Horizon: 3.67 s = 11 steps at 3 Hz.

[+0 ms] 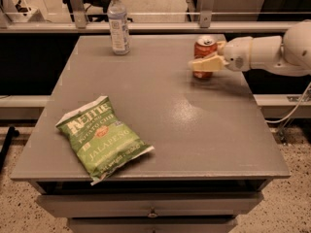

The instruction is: Move coke can near blue plastic bottle

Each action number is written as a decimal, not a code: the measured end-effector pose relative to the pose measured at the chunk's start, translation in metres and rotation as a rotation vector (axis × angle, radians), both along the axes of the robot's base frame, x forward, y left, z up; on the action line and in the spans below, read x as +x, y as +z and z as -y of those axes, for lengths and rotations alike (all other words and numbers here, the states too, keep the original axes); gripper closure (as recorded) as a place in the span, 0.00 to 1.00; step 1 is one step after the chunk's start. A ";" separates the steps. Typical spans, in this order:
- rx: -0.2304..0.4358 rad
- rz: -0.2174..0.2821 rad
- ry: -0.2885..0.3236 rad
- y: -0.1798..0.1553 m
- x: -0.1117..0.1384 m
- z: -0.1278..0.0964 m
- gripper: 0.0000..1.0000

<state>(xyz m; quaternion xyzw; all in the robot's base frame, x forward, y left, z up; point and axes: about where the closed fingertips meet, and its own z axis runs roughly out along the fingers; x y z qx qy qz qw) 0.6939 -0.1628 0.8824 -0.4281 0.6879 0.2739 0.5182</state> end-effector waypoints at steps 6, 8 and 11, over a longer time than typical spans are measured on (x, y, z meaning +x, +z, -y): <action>0.093 0.044 0.191 0.023 0.105 -0.206 0.75; 0.083 0.035 0.190 0.016 0.110 -0.210 0.29; 0.053 0.063 0.177 0.019 0.113 -0.194 0.00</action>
Offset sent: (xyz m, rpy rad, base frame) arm 0.1036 0.1653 0.0436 0.0961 -0.1657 0.1396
